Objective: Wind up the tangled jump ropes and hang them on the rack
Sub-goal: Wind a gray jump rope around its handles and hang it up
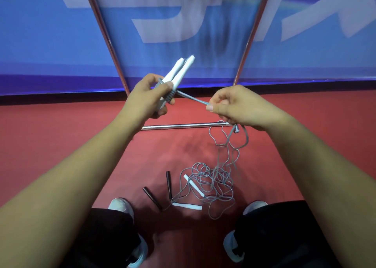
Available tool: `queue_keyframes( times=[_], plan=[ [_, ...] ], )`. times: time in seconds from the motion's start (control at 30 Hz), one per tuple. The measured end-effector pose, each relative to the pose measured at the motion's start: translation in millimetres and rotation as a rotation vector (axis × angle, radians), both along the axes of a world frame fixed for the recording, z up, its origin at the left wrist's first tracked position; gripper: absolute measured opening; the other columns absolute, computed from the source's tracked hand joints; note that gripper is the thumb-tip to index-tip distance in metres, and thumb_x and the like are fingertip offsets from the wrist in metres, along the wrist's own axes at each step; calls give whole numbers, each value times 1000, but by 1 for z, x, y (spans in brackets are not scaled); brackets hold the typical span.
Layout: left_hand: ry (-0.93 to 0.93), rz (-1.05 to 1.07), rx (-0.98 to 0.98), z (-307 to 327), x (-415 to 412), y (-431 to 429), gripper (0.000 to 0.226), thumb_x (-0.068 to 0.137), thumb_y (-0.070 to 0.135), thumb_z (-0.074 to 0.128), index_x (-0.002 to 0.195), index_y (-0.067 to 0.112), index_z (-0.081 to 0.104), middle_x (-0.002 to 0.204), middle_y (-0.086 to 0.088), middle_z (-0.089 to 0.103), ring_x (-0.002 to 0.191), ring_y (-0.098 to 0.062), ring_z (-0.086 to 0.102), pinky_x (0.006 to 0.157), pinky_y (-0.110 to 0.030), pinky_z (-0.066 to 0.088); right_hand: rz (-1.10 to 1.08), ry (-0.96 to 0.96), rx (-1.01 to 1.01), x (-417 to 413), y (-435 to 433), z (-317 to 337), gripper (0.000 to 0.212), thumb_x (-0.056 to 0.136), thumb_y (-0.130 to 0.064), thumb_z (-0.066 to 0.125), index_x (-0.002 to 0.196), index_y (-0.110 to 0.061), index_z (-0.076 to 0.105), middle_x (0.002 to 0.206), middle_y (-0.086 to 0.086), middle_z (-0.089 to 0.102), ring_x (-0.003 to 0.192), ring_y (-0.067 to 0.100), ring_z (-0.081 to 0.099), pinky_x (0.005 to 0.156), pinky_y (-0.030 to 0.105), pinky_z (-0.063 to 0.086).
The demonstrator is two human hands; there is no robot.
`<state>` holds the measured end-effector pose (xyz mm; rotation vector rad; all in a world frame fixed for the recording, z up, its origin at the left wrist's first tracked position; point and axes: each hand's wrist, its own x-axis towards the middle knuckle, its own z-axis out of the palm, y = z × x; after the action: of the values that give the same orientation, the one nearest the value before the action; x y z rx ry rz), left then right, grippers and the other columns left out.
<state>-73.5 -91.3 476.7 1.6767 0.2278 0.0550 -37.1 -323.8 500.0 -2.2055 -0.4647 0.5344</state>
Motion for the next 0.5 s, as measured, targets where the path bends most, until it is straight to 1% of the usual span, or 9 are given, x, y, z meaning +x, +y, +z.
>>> queue_keyframes(
  times=[0.1, 0.17, 0.23, 0.3, 0.33, 0.4, 0.47, 0.5],
  plan=[
    [-16, -6, 155, -5, 2, 11, 17, 97, 25, 64, 100, 17, 50, 73, -5, 70, 45, -23, 53, 47, -27, 38, 18, -25, -52, -4, -1, 11, 14, 88, -25, 75, 85, -14, 67, 57, -1, 58, 41, 6, 45, 40, 16, 37],
    [-12, -39, 332, -8, 2, 17, 20, 94, 29, 68, 103, 20, 52, 76, 1, 73, 51, -22, 63, 55, -31, 49, 40, -47, -58, -7, 1, 15, 11, 87, -26, 75, 84, -16, 70, 55, -2, 56, 39, 3, 43, 39, 16, 36],
    [-15, -114, 615, -11, 0, 17, 27, 91, 35, 70, 106, 23, 51, 80, 4, 72, 60, -19, 69, 63, -32, 52, 64, -68, -43, -12, 6, 16, 12, 87, -26, 75, 82, -15, 73, 49, -9, 47, 41, 4, 38, 43, 19, 39],
    [-38, -208, 910, -14, -2, 14, 33, 88, 40, 71, 108, 25, 50, 82, 5, 67, 71, -24, 67, 66, -36, 52, 83, -87, -16, -15, 12, 16, 15, 88, -24, 74, 80, -12, 73, 45, -10, 39, 41, 5, 33, 42, 20, 36],
    [-44, -267, 1012, -15, -3, 12, 35, 87, 42, 71, 109, 26, 50, 81, 5, 62, 75, -27, 63, 67, -38, 51, 84, -104, -3, -15, 13, 16, 16, 88, -23, 73, 78, -11, 73, 44, -10, 38, 41, 6, 31, 42, 19, 32],
    [-22, -414, 1115, -15, -4, 6, 36, 83, 47, 72, 106, 29, 52, 76, 8, 55, 78, -29, 61, 67, -38, 50, 59, -139, 13, -14, 15, 15, 14, 87, -23, 72, 77, -14, 75, 45, -9, 41, 42, 6, 31, 43, 18, 29],
    [-7, -520, 1127, -15, -6, 0, 42, 75, 61, 74, 98, 32, 53, 70, 10, 54, 73, -21, 58, 64, -35, 49, 31, -187, 32, -13, 14, 14, 11, 86, -21, 71, 78, -18, 77, 52, -9, 56, 46, 3, 41, 47, 15, 32],
    [-19, -532, 1122, -15, -7, -3, 44, 72, 68, 72, 93, 33, 54, 66, 11, 54, 69, -16, 56, 61, -33, 46, 20, -214, 44, -12, 13, 14, 10, 86, -20, 71, 78, -18, 78, 59, -9, 64, 50, 1, 48, 52, 13, 36]
  ],
)
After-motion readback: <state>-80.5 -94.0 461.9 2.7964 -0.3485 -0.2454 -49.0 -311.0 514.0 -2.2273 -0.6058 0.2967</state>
